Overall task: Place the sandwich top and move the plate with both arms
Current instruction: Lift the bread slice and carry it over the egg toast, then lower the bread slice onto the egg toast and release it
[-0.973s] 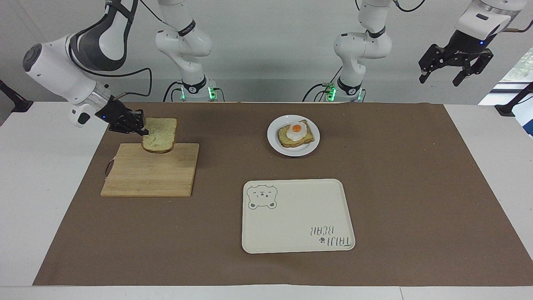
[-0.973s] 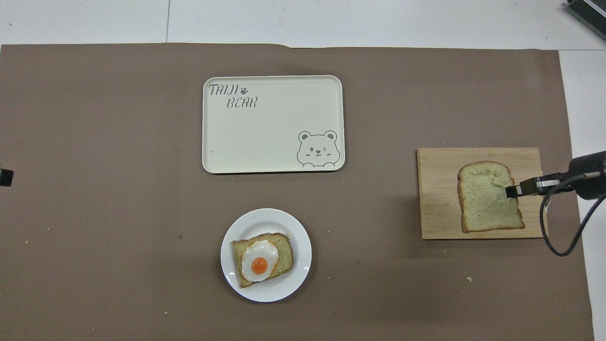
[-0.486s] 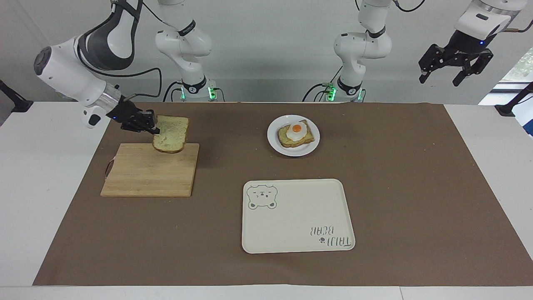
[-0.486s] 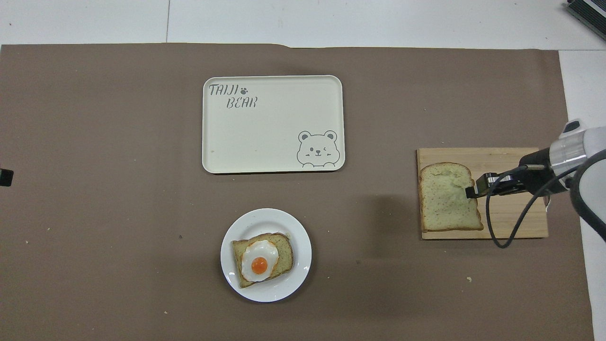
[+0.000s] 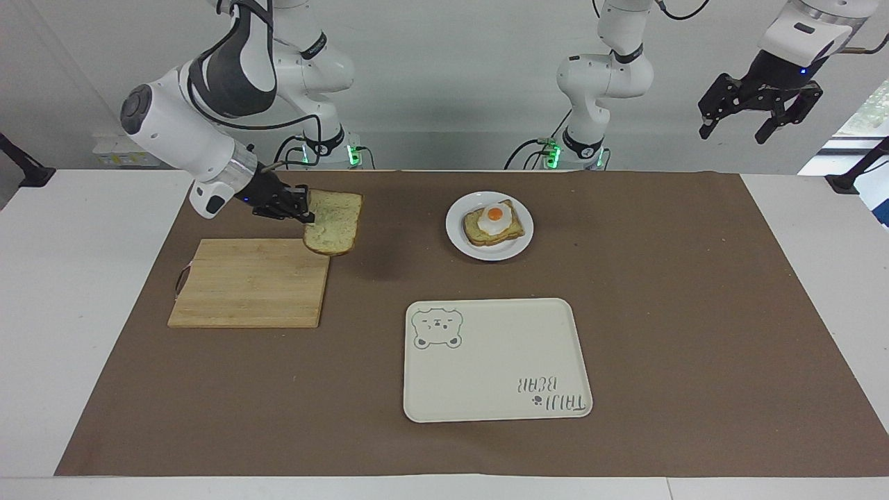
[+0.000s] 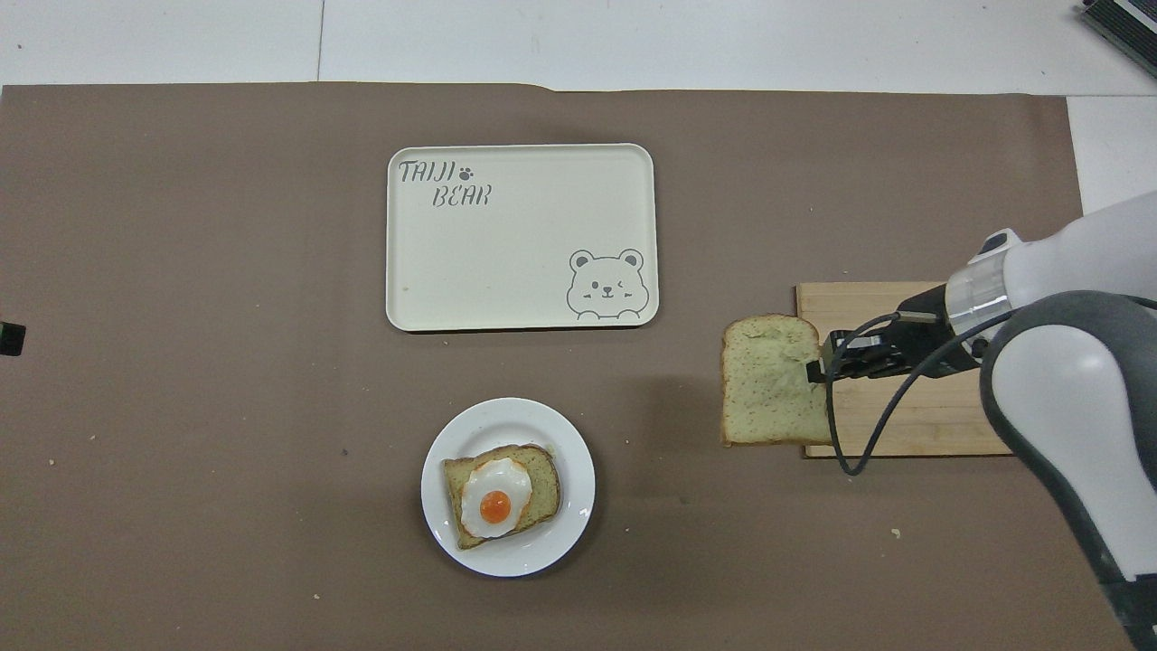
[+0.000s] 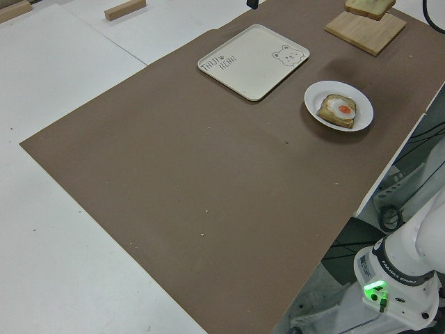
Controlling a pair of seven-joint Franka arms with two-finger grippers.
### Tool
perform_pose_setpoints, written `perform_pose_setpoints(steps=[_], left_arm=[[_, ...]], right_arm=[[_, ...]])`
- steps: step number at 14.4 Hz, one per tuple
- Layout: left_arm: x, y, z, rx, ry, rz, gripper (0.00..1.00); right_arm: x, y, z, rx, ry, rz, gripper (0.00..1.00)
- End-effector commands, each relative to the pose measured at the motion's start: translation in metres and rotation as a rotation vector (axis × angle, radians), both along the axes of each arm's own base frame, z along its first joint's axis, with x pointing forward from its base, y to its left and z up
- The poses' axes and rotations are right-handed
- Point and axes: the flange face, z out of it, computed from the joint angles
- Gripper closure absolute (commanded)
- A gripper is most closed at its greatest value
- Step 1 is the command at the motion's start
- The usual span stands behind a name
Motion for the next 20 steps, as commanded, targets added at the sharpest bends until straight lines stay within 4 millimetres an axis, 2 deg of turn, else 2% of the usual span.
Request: perform_pose_setpoints(steps=[1,4,6,10,14,18,20], left_arm=[[-0.007,0.001,0.002,-0.01,0.003,-0.009,0.0],[-0.007,0.001,0.002,-0.01,0.003,-0.009,0.0],[-0.007,0.001,0.002,-0.01,0.003,-0.009,0.0],[-0.007,0.001,0.002,-0.01,0.003,-0.009,0.0],[-0.007,0.001,0.002,-0.01,0.003,-0.009,0.0],[-0.007,0.001,0.002,-0.01,0.003,-0.009,0.0],[-0.007,0.001,0.002,-0.01,0.003,-0.009,0.0]], right_arm=[[-0.007,0.039,-0.004,-0.001,0.007,-0.034,1.0],[-0.019,0.091,-0.02,-0.01,-0.003,-0.027,1.0],[-0.029,0.126,-0.021,-0.017,0.015,-0.046,1.0],[-0.043,0.165,-0.025,-0.023,0.008,-0.035,1.0],[-0.054,0.221,-0.059,-0.009,-0.001,-0.001,1.0],[-0.066,0.254,-0.084,0.0,0.013,0.028,1.0],[-0.081,0.278,-0.101,-0.007,0.005,0.044,1.0]])
